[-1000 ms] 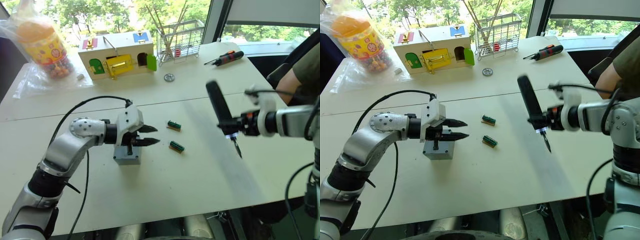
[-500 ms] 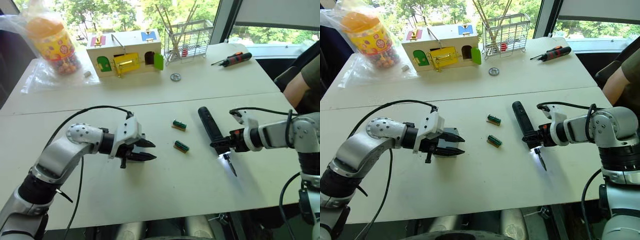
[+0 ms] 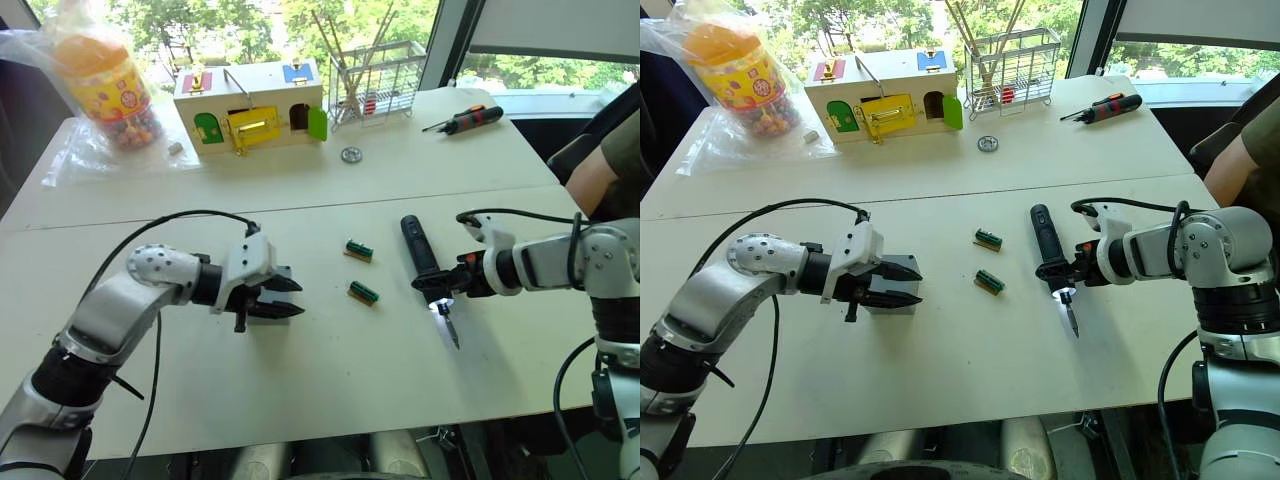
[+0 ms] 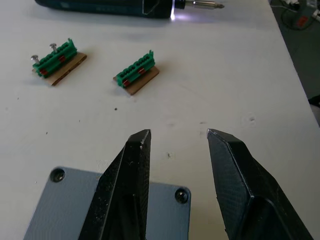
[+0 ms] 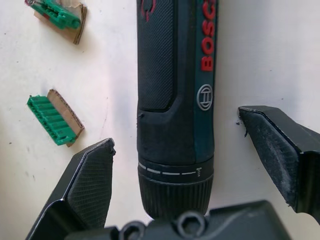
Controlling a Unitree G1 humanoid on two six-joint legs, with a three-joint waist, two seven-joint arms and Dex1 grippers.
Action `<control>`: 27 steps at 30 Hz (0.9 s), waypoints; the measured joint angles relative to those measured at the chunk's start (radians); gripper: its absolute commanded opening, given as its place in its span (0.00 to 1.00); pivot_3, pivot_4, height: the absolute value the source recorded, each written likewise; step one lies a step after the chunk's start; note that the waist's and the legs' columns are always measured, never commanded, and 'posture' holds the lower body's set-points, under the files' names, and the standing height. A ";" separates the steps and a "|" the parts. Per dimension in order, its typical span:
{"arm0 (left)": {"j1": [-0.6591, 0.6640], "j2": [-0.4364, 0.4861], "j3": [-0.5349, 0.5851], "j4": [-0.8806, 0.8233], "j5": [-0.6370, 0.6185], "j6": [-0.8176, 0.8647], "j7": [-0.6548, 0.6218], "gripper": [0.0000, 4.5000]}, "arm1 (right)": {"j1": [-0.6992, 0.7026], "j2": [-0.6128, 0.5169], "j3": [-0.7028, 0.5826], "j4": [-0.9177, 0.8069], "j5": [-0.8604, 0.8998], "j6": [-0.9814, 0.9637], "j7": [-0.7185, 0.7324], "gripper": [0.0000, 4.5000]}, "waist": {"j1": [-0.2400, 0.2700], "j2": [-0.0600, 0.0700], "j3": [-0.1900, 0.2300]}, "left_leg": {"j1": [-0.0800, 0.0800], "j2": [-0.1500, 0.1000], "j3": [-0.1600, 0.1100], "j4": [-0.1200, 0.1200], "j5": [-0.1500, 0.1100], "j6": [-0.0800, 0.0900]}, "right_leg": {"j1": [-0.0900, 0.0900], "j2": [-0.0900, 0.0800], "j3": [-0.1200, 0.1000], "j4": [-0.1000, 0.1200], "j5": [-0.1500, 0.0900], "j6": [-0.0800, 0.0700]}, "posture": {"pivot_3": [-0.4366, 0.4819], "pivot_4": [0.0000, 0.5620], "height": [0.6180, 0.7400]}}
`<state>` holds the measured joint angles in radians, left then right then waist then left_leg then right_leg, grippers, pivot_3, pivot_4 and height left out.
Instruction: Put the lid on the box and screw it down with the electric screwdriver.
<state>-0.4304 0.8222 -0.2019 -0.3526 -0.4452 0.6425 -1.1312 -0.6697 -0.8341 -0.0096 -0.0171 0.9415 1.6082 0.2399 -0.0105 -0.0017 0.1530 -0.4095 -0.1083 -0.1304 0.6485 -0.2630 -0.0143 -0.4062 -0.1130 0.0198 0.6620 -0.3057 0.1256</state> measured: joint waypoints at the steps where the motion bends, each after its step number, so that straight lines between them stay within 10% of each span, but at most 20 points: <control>1: -0.002 0.006 0.013 0.012 -0.003 0.000 -0.003 0.40 | -0.003 0.001 -0.002 -0.001 -0.010 0.000 0.002 0.99 | 0.000 0.000 0.000 | 0.000 0.000 0.000 0.000 0.000 0.000 | 0.000 0.000 0.000 0.000 0.000 0.000 | 0.48 0.27 1.00; 11: -0.034 0.055 0.270 0.236 -0.087 0.046 0.011 0.40 | -0.081 0.130 -0.074 -0.310 -0.099 -0.366 0.124 0.99 | -0.007 0.000 0.000 | 0.000 0.001 -0.001 -0.003 0.000 0.000 | -0.003 0.001 -0.002 0.001 0.000 0.000 | 0.48 0.27 1.00; 18: 0.226 0.073 0.348 0.255 -0.057 0.055 0.086 0.40 | 0.231 0.235 0.298 -0.541 -0.214 -0.614 0.309 0.99 | -0.006 0.000 0.000 | 0.000 0.000 -0.001 0.000 0.000 -0.001 | -0.002 0.000 0.000 0.002 0.000 0.000 | 0.48 0.27 1.00; 27: 0.338 0.051 0.366 0.112 -0.082 0.092 0.152 0.40 | 0.237 0.387 0.446 -0.428 -0.333 -0.687 0.339 0.99 | -0.003 -0.001 0.000 | 0.001 0.000 -0.003 -0.001 0.000 -0.002 | -0.001 0.001 -0.001 0.002 0.000 0.000 | 0.48 0.27 1.00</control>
<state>-0.0925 0.8734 0.1641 -0.2410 -0.5275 0.7344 -0.9795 -0.4330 -0.4472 0.4361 -0.4452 0.6083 0.9209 0.5785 -0.0138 -0.0026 0.1529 -0.4087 -0.1078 -0.1337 0.6477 -0.2627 -0.0159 -0.4076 -0.1123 0.0191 0.6640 -0.3056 0.1259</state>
